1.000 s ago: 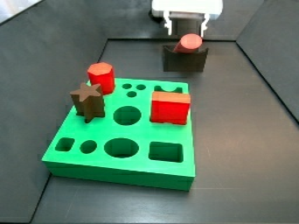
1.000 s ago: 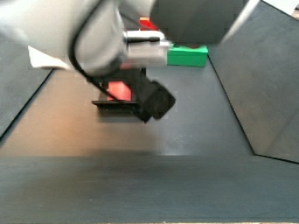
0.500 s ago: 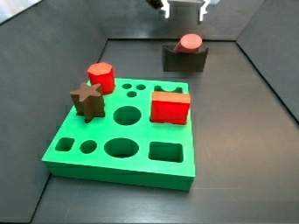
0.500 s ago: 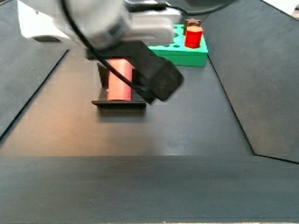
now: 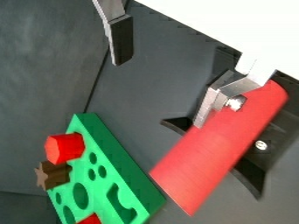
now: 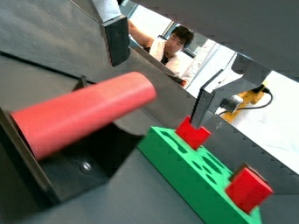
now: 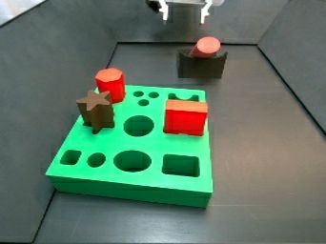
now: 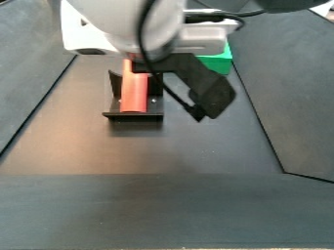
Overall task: Pick up the oval object. Move up. Place the oval object on the fixture. Regrasp the oval object. Move to above the board. Insert the oval object.
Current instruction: Regrasp the oval object.
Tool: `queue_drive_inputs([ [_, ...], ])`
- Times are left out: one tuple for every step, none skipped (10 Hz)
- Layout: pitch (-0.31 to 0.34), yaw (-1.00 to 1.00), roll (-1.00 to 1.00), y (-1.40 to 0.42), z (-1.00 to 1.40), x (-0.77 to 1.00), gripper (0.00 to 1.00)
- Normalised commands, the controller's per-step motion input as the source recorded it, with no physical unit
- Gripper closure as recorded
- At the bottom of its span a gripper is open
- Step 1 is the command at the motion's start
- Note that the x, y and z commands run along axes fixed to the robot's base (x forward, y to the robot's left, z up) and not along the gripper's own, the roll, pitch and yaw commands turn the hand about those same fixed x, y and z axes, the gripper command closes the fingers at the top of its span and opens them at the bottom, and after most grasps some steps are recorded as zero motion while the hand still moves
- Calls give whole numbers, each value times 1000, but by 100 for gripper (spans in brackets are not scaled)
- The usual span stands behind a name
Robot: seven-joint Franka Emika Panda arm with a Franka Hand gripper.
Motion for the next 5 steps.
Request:
queue_drive_inputs([
  [-87, 2, 125, -20, 21, -1000, 0],
  [-93, 5, 130, -24, 21, -948, 0],
  [-104, 12, 138, -26, 21, -753, 0],
  [-22, -1000, 809, -1000, -207, -383, 0],
  [-30, -1000, 813, -1000, -200, -284, 0],
])
